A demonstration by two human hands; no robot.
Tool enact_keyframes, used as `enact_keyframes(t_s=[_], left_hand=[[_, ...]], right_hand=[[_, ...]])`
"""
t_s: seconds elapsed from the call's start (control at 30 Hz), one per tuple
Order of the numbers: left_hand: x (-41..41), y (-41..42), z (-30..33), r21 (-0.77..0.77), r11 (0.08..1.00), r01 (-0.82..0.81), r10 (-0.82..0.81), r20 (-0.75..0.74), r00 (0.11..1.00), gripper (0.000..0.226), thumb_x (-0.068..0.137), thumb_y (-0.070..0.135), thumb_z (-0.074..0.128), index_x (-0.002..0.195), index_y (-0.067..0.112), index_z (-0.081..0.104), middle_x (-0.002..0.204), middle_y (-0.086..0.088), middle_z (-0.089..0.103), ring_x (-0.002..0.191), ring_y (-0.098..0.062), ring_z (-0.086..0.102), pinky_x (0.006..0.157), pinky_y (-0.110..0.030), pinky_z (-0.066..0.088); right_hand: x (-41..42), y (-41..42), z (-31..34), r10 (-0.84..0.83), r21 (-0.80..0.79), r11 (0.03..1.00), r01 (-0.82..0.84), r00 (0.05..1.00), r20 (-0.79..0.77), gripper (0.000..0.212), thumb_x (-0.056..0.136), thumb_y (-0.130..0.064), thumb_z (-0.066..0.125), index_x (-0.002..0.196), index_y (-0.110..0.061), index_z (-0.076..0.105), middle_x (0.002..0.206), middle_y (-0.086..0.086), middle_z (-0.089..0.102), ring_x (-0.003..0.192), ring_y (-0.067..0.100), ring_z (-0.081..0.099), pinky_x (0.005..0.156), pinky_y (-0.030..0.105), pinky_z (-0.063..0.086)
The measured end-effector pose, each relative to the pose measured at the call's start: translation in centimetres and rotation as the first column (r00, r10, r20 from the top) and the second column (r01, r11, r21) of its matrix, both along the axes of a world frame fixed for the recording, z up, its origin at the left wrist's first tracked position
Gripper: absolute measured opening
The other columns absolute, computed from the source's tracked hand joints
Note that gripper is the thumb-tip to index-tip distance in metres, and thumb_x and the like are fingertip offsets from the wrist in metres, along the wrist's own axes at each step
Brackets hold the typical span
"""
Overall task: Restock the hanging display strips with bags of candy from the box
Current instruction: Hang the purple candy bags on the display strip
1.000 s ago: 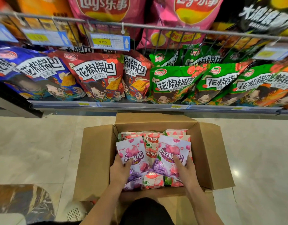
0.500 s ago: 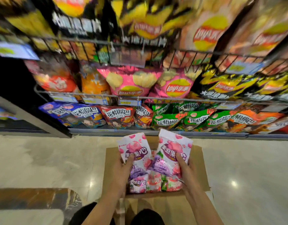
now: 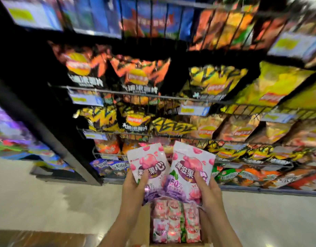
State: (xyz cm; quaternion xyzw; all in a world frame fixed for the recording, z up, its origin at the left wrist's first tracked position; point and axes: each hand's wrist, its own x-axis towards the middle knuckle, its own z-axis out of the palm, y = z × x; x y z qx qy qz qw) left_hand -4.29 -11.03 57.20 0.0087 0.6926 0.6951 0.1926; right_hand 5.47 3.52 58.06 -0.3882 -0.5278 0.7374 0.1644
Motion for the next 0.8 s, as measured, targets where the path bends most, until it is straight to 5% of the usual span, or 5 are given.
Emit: enact_keyframes(t_s=[0.1, 0.27, 0.43, 0.67, 0.8], left_hand=[[-1.0, -0.7, 4.6, 0.072, 0.997, -0.032, 0.035, -0.037, 0.999, 0.027, 0.094, 0.015, 0.051, 0.120, 0.018, 0.043, 0.119, 0.015, 0.046, 0.108, -0.004, 0.046, 0.084, -0.010, 0.036], [-2.4, -3.0, 9.5, 0.100, 0.988, -0.120, 0.133, -0.135, 0.982, 0.065, 0.078, 0.050, 0.057, 0.135, 0.021, 0.043, 0.135, 0.007, 0.051, 0.127, -0.014, 0.047, 0.108, -0.040, 0.037], [-2.9, -5.8, 13.7, 0.122, 0.957, -0.264, 0.287, -0.244, 0.926, 0.022, 0.090, 0.024, 0.056, 0.110, 0.015, 0.056, 0.110, -0.005, 0.065, 0.108, -0.022, 0.060, 0.095, -0.047, 0.047], [-3.5, -10.5, 18.2, 0.191, 0.902, -0.387, 0.429, -0.306, 0.850, 0.009, 0.092, 0.017, 0.056, 0.094, 0.025, 0.053, 0.095, 0.002, 0.064, 0.091, -0.017, 0.063, 0.078, -0.030, 0.051], [-3.8, -13.1, 21.3, 0.276, 0.860, -0.430, 0.504, -0.322, 0.801, 0.027, 0.092, 0.010, 0.055, 0.086, 0.034, 0.044, 0.087, 0.018, 0.052, 0.067, 0.020, 0.058, 0.058, -0.002, 0.044]], right_hand=[[-1.4, -0.7, 4.5, 0.040, 0.034, 0.999, -0.039, 0.998, -0.052, 0.025, 0.087, -0.025, 0.058, 0.112, -0.021, 0.060, 0.102, 0.002, 0.072, 0.085, 0.014, 0.071, 0.065, 0.026, 0.059], [-3.6, -2.2, 11.0, 0.090, 0.046, 0.995, -0.084, 0.984, -0.152, 0.012, 0.091, -0.020, 0.055, 0.097, -0.030, 0.058, 0.099, -0.014, 0.067, 0.083, 0.006, 0.065, 0.072, 0.028, 0.051], [-5.3, -3.2, 15.5, 0.225, 0.099, 0.973, -0.207, 0.950, -0.219, 0.013, 0.093, -0.019, 0.052, 0.093, -0.032, 0.057, 0.076, -0.023, 0.069, 0.066, -0.006, 0.066, 0.064, 0.024, 0.047], [-8.4, -6.8, 19.4, 0.352, 0.226, 0.930, -0.289, 0.877, -0.329, 0.030, 0.092, -0.021, 0.053, 0.122, -0.020, 0.057, 0.111, 0.000, 0.069, 0.099, 0.019, 0.067, 0.081, 0.037, 0.052], [-10.6, -9.8, 21.7, 0.428, 0.294, 0.897, -0.331, 0.818, -0.385, 0.031, 0.092, -0.021, 0.052, 0.123, -0.022, 0.056, 0.110, -0.004, 0.069, 0.096, 0.013, 0.068, 0.076, 0.031, 0.052]])
